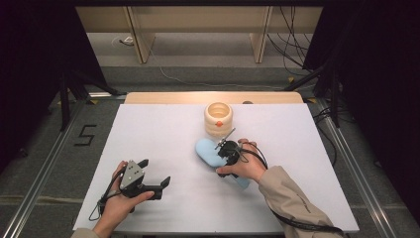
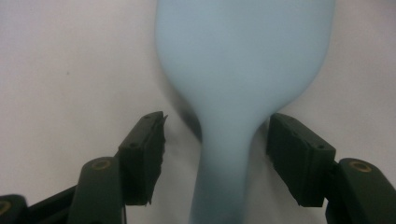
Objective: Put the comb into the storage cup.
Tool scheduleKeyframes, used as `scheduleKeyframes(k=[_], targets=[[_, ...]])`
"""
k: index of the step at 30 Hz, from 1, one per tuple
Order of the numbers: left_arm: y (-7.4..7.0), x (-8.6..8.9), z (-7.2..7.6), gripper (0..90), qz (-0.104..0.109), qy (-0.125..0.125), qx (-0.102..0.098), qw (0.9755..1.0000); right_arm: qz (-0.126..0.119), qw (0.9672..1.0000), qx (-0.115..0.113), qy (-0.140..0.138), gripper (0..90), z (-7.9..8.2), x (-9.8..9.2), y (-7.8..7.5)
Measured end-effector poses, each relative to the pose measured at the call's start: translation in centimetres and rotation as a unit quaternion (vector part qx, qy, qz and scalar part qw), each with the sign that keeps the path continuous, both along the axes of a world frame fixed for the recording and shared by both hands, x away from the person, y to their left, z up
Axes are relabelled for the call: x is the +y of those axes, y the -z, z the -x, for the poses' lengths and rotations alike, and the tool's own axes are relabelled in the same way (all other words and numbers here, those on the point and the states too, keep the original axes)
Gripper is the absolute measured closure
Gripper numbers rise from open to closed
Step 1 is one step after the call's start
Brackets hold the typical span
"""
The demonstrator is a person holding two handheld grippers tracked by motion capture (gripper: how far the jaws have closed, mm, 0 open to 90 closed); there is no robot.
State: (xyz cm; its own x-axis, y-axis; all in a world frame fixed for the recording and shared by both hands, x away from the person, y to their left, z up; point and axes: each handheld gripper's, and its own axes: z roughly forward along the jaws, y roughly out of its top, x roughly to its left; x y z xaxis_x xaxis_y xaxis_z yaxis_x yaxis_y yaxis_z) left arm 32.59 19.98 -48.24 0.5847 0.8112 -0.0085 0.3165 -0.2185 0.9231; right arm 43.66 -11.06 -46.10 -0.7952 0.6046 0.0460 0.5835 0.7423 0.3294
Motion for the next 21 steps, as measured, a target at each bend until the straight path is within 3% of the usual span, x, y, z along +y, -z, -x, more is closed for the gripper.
scheduleKeyframes(k=[21], targets=[[-0.12, -0.03, 0.05, 2.3, 0.0, -0.001, -0.002, 1.0, 0.026, 0.9995, -0.004, 0.02, 40.4, -0.46, 0.45, 0.14]])
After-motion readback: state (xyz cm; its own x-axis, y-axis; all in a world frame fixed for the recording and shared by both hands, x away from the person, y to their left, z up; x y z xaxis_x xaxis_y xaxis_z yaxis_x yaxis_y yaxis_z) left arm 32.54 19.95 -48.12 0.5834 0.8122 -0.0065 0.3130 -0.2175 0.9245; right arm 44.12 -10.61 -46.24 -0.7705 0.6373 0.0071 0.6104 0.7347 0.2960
